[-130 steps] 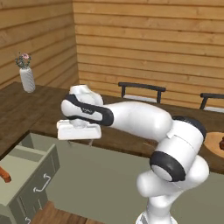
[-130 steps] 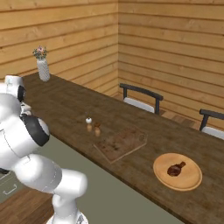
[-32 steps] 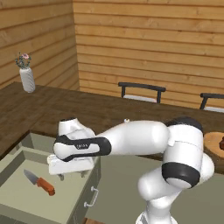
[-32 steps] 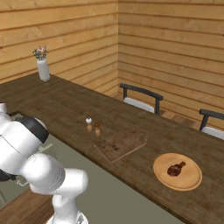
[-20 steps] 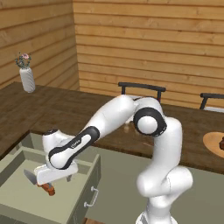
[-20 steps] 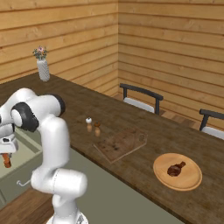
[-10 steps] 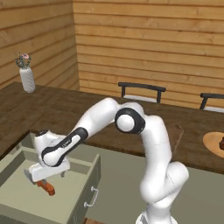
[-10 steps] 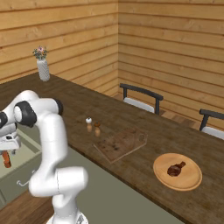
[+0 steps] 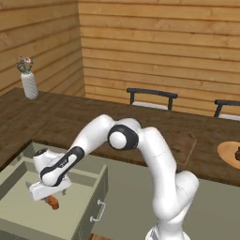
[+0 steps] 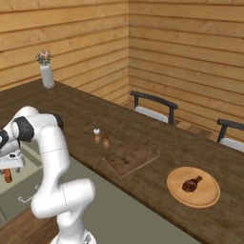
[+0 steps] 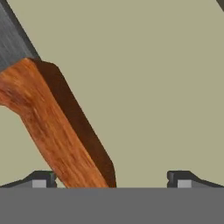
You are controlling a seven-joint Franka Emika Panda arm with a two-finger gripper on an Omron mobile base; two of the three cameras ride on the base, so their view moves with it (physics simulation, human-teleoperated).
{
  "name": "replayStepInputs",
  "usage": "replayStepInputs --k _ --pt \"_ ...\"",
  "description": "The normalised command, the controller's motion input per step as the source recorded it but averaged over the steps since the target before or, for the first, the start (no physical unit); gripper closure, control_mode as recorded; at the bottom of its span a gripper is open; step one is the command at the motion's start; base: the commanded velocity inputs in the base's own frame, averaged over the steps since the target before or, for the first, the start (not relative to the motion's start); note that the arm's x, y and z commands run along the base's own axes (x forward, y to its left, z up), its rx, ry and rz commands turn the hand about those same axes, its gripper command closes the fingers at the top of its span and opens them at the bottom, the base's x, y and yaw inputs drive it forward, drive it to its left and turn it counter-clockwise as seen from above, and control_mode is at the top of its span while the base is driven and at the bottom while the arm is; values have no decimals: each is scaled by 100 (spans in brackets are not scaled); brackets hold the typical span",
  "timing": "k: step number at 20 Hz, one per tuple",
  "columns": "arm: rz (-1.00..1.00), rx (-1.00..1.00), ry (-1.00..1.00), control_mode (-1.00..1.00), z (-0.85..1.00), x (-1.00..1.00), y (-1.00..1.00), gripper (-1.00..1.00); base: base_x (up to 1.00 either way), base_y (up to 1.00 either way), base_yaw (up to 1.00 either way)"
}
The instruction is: Pick up the knife from the drawer and place it on the cutting board. Then place the meat from the plate to the cutting board.
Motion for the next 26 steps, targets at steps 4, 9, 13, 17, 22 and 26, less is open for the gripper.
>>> replayStepInputs --k 4,9,13,17,22,26 --pt "2 0 -2 -100 -48 8 22 -100 0 0 0" --pt "1 0 -3 -100 -39 14 9 -100 0 0 0" --pt "1 0 -4 -100 -26 7 0 100 0 0 0" --pt "0 0 -9 -100 -4 -10 -10 100 0 0 0" --pt "0 1 -9 -100 3 -30 -28 100 0 0 0" --pt "0 13 -3 -100 91 -70 -47 100 0 0 0"
